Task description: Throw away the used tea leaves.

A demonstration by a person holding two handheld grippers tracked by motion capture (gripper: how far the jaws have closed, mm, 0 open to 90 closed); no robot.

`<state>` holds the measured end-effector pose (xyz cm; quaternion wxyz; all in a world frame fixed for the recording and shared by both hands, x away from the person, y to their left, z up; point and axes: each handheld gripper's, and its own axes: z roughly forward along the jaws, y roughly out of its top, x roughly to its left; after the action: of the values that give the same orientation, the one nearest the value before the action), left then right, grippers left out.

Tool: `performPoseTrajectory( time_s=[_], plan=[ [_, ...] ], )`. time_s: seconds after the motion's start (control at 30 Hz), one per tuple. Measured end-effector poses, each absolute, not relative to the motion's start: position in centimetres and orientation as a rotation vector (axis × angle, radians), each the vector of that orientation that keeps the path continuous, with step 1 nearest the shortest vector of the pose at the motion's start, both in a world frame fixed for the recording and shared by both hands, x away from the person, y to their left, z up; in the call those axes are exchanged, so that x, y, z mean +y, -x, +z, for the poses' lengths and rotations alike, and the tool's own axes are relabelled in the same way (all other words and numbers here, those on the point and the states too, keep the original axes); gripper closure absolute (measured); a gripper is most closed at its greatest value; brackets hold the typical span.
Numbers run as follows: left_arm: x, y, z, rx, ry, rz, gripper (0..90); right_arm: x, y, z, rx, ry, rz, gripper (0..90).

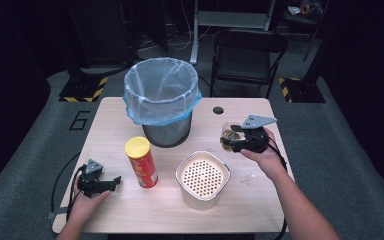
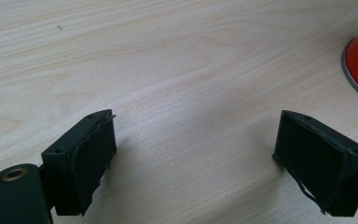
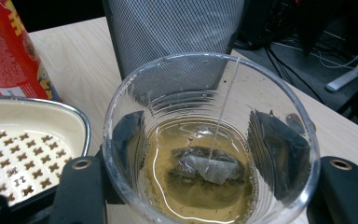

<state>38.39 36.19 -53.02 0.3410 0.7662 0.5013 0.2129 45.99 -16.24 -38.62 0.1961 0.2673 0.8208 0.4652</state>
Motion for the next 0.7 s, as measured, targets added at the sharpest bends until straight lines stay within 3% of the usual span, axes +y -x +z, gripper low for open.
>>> performPoseTrajectory(
  time_s=[0.7],
  plan=[
    [36.2, -38.4, -53.0, 1.304, -1.994, 0.553, 12.3, -14.1, -47.1, -37.9, 2.335, -0.622, 1.332, 37.2]
  ],
)
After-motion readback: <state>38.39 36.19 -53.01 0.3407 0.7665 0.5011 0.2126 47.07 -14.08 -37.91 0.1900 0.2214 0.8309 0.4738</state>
